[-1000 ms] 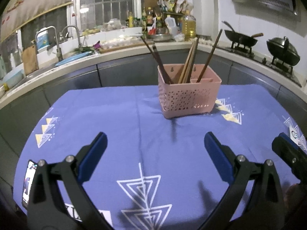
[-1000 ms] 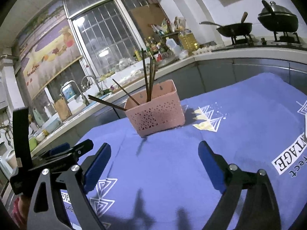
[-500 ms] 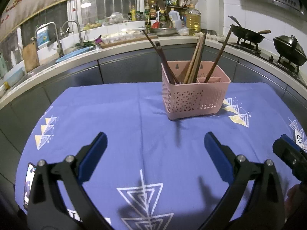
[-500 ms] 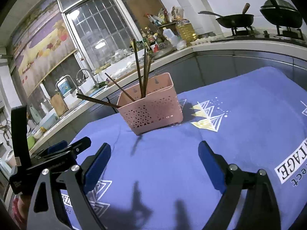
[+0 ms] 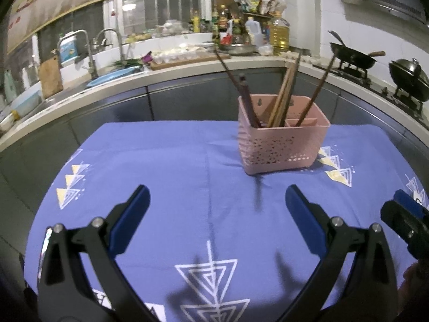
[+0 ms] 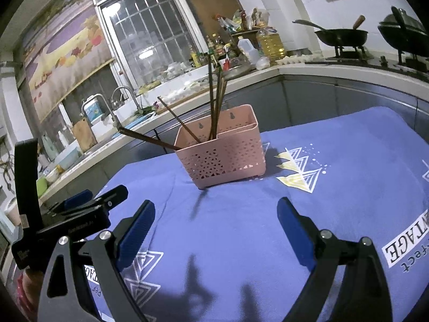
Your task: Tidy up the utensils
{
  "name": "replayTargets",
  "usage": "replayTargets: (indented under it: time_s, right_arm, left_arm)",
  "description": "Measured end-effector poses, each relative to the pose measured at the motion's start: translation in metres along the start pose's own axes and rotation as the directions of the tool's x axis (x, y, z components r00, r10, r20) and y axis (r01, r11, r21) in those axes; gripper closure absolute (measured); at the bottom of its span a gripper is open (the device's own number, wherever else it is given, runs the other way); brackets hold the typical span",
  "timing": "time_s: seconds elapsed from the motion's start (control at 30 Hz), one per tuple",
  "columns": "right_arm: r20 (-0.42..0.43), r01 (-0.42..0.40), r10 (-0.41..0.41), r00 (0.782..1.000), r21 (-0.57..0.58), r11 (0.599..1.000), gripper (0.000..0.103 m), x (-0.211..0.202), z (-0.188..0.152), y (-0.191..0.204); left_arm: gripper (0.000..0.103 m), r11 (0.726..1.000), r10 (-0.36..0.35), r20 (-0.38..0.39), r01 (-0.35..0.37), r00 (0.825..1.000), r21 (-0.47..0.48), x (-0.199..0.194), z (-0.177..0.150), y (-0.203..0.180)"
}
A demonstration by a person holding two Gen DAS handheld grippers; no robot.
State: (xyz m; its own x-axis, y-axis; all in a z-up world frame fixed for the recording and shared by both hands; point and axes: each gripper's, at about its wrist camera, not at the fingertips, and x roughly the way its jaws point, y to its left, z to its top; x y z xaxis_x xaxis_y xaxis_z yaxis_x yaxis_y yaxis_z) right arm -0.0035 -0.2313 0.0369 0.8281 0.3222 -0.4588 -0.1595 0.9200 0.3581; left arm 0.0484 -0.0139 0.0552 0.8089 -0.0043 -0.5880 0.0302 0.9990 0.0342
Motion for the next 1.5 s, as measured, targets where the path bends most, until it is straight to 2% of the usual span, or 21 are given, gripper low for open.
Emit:
replayTargets:
  time_s: [0.2, 0.3, 0.63, 1.2, 1.5]
  right_arm:
    - [-0.001, 0.024, -0.024, 1.0, -0.03, 0.999, 0.012, -0.004, 0.001, 0.01]
    - [-0.004, 0.024, -0.024, 1.0, -0.035, 0.999, 0.012, -0.005, 0.001, 0.013]
    - [-0.005, 0.04, -0.041, 0.999, -0.054, 0.998, 0.012, -0.01, 0.002, 0.022]
    - [-0.032, 0.061, -0.064, 0.997, -0.091, 0.994, 0.012, -0.012, -0.002, 0.046]
    - [-0.047, 0.137, -0.144, 0.988, -0.122, 0.983, 0.012, -0.008, 0.001, 0.049]
  left_arm:
    - [0.006, 0.999, 0.045, -0.005, -0.045, 0.999, 0.0, -0.007, -0.002, 0.005]
    - [0.006, 0.997, 0.083, 0.007, -0.083, 0.996, 0.0, -0.011, -0.002, 0.007]
    - [0.006, 0.988, 0.146, 0.043, -0.148, 0.988, 0.047, -0.03, -0.007, 0.009]
    - [0.006, 0.992, 0.123, 0.055, -0.123, 0.991, 0.003, -0.048, -0.008, 0.027]
    - [0.006, 0.993, 0.121, 0.035, -0.121, 0.992, -0.005, -0.048, -0.01, 0.03]
